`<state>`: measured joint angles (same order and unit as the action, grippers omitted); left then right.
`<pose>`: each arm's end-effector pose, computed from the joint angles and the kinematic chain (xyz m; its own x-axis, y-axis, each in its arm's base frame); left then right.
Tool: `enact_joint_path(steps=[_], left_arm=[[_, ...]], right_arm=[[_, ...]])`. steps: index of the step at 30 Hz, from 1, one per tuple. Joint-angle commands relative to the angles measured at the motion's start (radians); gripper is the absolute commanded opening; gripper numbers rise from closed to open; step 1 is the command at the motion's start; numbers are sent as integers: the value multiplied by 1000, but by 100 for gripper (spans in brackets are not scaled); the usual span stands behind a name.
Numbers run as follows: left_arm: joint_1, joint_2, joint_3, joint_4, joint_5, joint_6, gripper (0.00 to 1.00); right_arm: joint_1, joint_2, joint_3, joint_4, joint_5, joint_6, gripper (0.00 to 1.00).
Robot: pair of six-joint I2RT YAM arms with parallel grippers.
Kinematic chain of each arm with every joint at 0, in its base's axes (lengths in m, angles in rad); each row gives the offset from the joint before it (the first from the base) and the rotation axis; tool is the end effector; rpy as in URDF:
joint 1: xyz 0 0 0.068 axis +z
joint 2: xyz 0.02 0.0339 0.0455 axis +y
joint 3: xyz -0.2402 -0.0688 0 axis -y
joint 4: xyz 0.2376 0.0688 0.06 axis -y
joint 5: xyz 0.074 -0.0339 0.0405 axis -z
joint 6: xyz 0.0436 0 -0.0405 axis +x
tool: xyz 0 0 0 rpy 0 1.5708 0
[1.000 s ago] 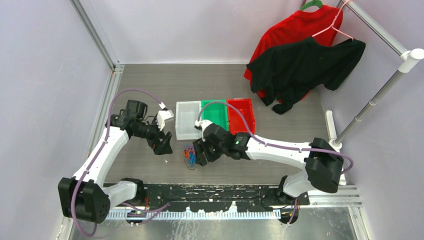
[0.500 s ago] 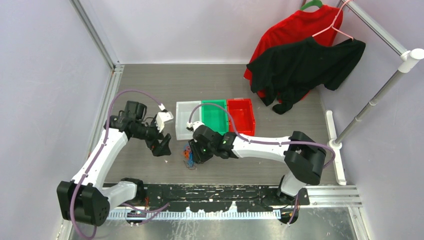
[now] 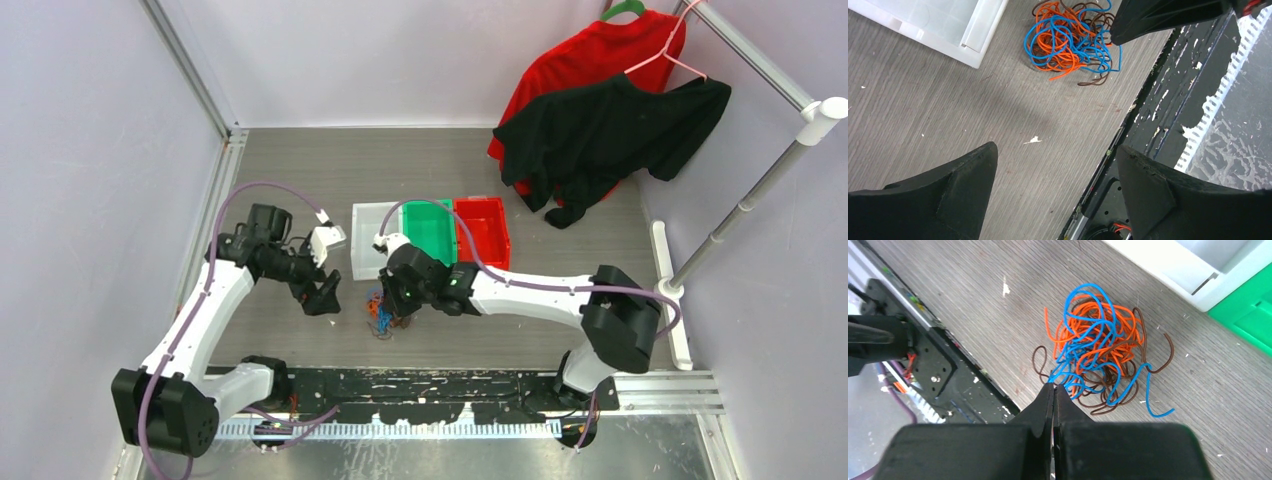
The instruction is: Untangle the cables
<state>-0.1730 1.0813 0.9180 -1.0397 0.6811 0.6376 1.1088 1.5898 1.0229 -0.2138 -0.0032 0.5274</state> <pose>0.1825 -0.0598 0.2454 -0.5262 0.5614 -0.6387 0.8338 0.4880 -0.2581 0.1518 0.3051 0.1939 -0.7221 -0.3211 -0.6128 -0.6165 0.7005 0.3595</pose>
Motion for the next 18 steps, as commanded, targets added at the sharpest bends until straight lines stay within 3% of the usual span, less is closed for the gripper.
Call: enact_joint_path(steps=[1,10,11,13,14,15,18], left_arm=[[-3,-33,35,-29,20,15,88],[-9,-50,66,-52,76,-10,88],[-11,-55,69,-58,75,-6,88],[-11,-63,68,-61,67,8,88],[-11,-65,64,-62,65,13,88],[-10,-62,61,-59,65,16,88],[-10,-49,57,-58,59,15,88]], right_arm=[[-6,-104,46,37,26,14,1],[-26,-145,112,-46,-17,-6,2],[-26,-149,108,-68,-15,-21,12],[-24,-149,80,-100,-4,-56,44],[-24,-137,67,-113,0,-66,54],[-24,-124,56,-127,1,-71,61],[-18,-86,31,-116,-7,-45,66]])
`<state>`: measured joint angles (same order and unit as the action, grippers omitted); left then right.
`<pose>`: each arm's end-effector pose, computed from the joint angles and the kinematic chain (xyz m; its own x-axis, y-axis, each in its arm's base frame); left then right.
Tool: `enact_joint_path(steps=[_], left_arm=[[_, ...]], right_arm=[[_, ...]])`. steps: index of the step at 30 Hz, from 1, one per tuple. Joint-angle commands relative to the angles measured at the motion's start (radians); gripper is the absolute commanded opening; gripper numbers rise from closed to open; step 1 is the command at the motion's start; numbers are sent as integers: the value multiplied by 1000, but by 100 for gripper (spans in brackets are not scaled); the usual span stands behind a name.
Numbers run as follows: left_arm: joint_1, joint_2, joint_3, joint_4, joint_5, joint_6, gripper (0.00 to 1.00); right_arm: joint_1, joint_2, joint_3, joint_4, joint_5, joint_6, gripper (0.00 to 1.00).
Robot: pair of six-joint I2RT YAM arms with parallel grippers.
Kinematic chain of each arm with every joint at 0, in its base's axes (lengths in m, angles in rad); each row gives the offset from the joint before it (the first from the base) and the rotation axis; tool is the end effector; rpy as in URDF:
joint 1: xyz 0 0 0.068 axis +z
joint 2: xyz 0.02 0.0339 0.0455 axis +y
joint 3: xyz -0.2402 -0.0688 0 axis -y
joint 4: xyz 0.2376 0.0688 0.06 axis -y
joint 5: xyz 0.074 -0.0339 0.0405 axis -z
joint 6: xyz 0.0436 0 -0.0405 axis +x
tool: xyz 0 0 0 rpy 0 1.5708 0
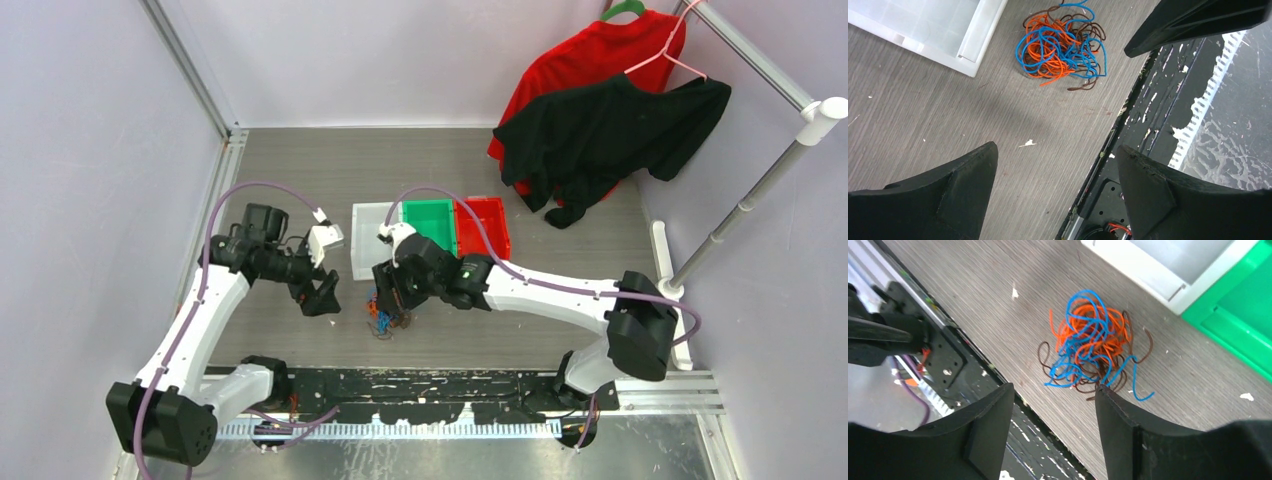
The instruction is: Untangle the cables
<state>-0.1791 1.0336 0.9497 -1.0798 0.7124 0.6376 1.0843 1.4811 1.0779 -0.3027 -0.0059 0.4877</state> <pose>0.1733 -0.0603 0.2615 -0.4942 0.5473 -0.6754 0.8508 0.4640 -0.2466 0.1541 0.2919 0.2384 -0.6831 -0.2894 -0.6705 -0.6406 0.6782 0.3600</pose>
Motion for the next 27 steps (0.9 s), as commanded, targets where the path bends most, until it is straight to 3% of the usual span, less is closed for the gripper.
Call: enact_joint_path(steps=[1,7,11,13,17,19,27], left_arm=[[-5,1,26,-19,27,15,88],[-5,-1,33,-29,17,20,88],[-5,-4,32,-42,8,25,88],[-4,-8,27,-44,2,27,88],[-5,-17,25,-45,-7,28,88],[-5,-22,31,-48,-8,29,88],[-13,-31,38,-61,28,4,88]], right_arm=[[14,34,-32,-13,-1,2,66],[37,108,-32,57,-1,23,64],[37,158,-10,85,-21,28,56],[38,180,3,93,-30,29,46],[37,176,26,95,-32,29,12],[37,121,35,88,-29,33,1],[33,36,66,82,-36,53,1]])
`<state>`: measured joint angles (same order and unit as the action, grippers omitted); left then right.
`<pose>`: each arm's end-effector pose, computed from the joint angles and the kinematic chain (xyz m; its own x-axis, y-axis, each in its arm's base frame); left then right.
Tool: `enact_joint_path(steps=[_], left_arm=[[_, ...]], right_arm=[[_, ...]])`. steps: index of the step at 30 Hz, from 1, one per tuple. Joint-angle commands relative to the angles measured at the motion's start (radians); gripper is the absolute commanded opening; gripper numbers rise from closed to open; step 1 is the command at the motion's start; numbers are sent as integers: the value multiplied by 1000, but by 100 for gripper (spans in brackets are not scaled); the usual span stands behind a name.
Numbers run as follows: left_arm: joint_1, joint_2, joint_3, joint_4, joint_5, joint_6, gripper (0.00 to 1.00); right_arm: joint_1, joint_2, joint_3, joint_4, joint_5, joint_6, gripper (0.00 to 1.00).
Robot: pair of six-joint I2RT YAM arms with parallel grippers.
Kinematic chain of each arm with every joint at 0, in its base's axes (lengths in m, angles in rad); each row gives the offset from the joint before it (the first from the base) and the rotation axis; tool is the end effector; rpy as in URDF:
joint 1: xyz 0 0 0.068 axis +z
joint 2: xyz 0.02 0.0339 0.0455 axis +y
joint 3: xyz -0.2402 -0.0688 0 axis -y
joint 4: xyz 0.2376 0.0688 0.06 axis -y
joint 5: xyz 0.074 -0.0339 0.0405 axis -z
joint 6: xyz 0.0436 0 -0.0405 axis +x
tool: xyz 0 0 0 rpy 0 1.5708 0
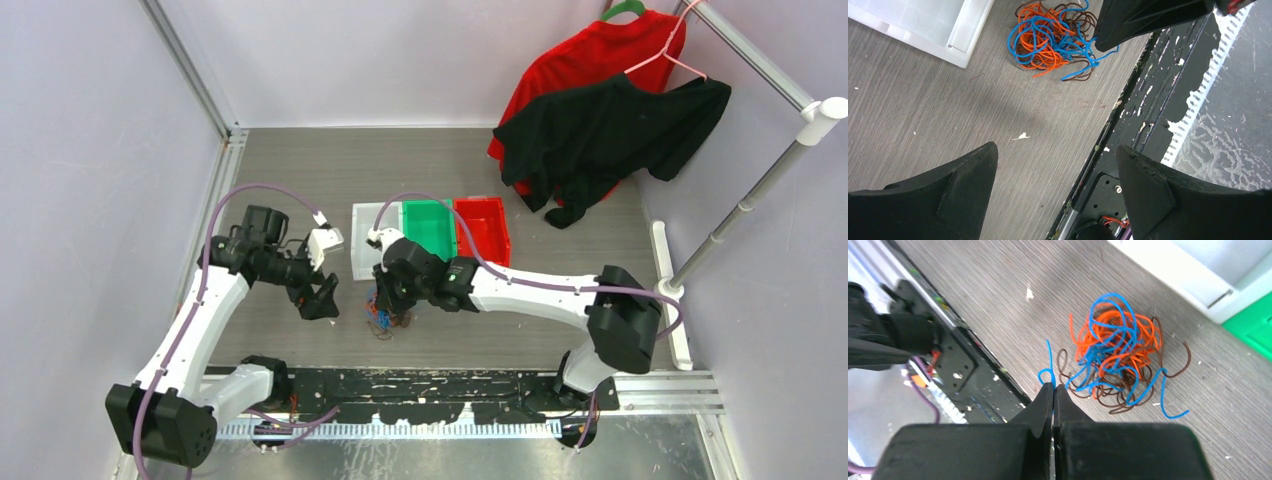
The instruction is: Untangle the cables
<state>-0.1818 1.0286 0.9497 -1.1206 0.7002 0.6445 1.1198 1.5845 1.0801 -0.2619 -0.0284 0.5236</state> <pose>0.1686 -0.0596 0.2603 -0.5114 0.5612 -0.6508 0.8450 0.4662 -0.2620 0.1493 0.3111 0.2098 -0.7160 -0.3319 -0.6141 -0.6357 0.6734 0.3773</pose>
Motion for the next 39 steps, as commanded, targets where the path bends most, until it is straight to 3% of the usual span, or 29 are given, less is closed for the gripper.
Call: enact_joint_path(steps=[1,8,25,32,39], left_arm=[[-15,-30,38,-20,45,-7,88],[-28,-48,69,-50,96,-15,88],[-61,-29,119,-57,297,-36,60],[-62,-34,32,167,377,-274,55],[-62,-33,13,252,410,-404,51]], right_arm=[[-4,-69,73,44,-20,19,1],[-24,-76,159,33,-96,2,1],[-59,-57,274,83,-272,31,1],[-80,-61,314,123,-293,72,1],[-112,-90,339,187,-322,137,1]])
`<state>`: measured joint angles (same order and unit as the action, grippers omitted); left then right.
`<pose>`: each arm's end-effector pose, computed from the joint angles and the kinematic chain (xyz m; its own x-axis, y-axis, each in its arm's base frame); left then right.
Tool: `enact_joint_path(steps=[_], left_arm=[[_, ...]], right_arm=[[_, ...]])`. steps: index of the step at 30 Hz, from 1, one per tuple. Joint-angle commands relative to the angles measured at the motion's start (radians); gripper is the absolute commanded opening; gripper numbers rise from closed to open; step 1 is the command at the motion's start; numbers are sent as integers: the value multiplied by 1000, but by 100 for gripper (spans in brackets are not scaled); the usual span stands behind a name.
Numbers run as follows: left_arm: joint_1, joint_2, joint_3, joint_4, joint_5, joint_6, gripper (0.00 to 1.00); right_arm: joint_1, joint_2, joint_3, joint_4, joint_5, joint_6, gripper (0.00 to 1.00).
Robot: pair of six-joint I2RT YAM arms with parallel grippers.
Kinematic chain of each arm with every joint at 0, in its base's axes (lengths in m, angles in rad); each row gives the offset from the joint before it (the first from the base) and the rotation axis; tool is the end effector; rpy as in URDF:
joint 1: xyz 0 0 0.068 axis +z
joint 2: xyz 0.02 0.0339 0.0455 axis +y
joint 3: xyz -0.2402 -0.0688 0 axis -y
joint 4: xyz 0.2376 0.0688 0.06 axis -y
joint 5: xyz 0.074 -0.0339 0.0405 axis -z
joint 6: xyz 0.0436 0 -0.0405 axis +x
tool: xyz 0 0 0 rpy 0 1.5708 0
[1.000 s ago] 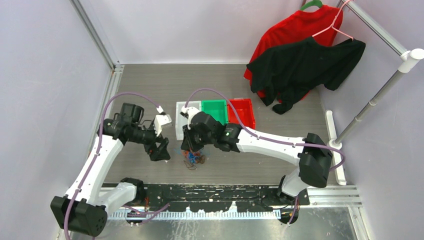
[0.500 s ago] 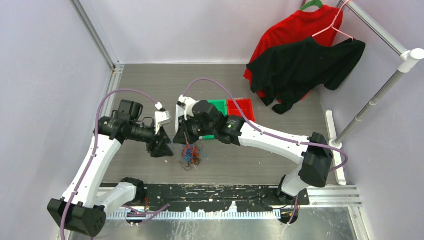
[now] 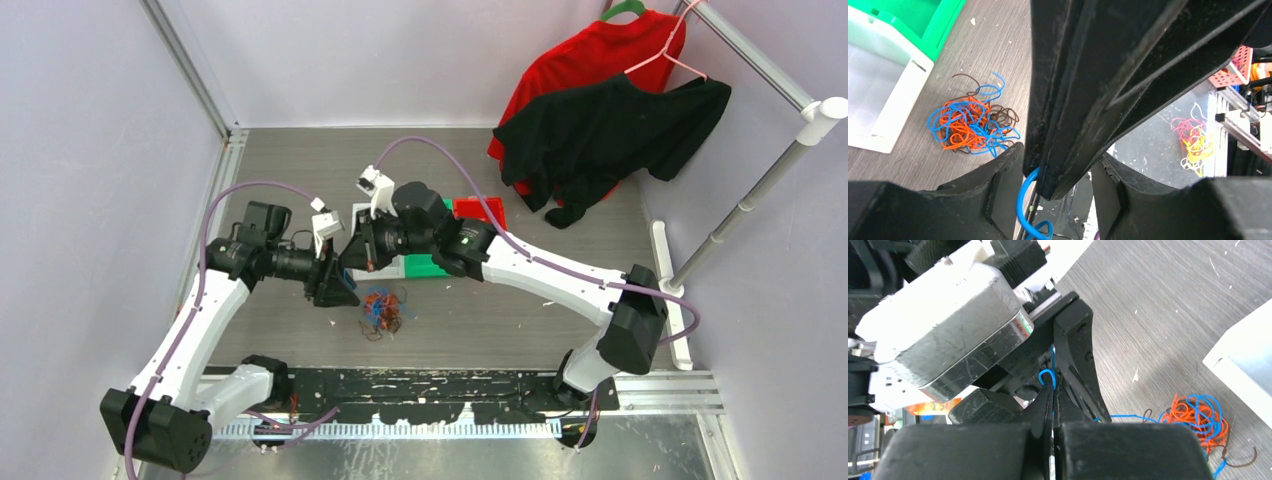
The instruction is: Untangle the cables
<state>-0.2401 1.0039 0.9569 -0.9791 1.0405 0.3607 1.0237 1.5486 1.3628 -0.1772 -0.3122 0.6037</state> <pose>0.1668 -0.0796 0.2827 -0.5816 0.3262 -0.7452 0.8120 0.2884 -0.5075 0.1796 0.3206 0.3277 -0.6983 -0.1078 -0.7077 -0.6872 0.3778 0.6205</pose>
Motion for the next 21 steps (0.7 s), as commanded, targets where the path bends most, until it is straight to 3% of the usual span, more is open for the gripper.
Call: enact_joint_path(steps=[1,10,13,14,16,19,21], left_arm=[[-3,-9,8,126,69,-146,49],[-3,-22,12,235,33,-303,9],[-2,-36,19,233,5,-323,2],[-3,-37,19,236,-7,-336,1],[-2,-44,21,244,-52,-363,0],[-2,-47,42,229,-121,-370,0],[-3,-49,78,208,-149,-374,0]], right_arm=[[-16,-57,60,109,-42,64,1],[-24,-102,29,141,-24,107,1],[-37,-128,8,152,-16,119,4],[-41,-135,-2,153,-16,122,10],[-52,-152,-22,154,-14,124,36],[-78,-195,-76,153,5,127,66],[-98,-245,-123,146,24,119,81]])
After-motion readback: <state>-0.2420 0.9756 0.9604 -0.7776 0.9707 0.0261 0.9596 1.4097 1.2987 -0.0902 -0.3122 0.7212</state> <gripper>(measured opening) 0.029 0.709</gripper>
